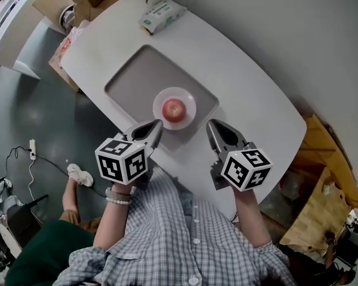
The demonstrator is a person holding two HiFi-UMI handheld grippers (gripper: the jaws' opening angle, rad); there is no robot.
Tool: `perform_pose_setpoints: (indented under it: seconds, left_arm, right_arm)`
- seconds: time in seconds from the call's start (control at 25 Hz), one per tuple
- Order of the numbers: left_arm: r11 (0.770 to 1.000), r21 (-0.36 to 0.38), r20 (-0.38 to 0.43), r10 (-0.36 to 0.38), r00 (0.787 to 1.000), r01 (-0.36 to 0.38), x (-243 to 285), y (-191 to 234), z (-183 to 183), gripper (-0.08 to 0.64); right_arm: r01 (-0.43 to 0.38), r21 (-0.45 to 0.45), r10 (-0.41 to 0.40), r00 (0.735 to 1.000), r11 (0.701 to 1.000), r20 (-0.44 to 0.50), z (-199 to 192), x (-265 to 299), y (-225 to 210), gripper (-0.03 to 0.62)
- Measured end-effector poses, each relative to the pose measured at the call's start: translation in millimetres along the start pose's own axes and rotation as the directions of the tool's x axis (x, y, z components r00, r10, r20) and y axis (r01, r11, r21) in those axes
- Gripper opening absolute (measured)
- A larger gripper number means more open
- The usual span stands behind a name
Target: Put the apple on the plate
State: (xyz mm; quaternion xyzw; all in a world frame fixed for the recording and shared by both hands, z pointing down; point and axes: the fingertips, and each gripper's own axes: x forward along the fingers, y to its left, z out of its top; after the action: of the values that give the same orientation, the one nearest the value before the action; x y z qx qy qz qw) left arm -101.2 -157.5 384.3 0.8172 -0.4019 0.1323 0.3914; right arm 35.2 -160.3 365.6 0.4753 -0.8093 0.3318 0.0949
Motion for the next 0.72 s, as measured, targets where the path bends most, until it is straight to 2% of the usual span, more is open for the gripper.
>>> perform_pose_setpoints:
  seconds: [0.32,0.72]
  left_arm:
    - [0.990,0.139,0.068,-0.030,0.997,0.020,-17.7,-39.3,19.3,0.009]
    - [0.988,0.151,0.101,-0.043,0.994,0.027,-26.9,-55.7,19.9,0.009]
  right_arm:
    - [-0.026,-0.051,0.032,0.992,0.998,0.120,29.3,-35.6,14.7,0.028]
    - [-0.041,-0.079,0.052,0.990,0.996,0.134,31.4,-52.2,18.8,0.026]
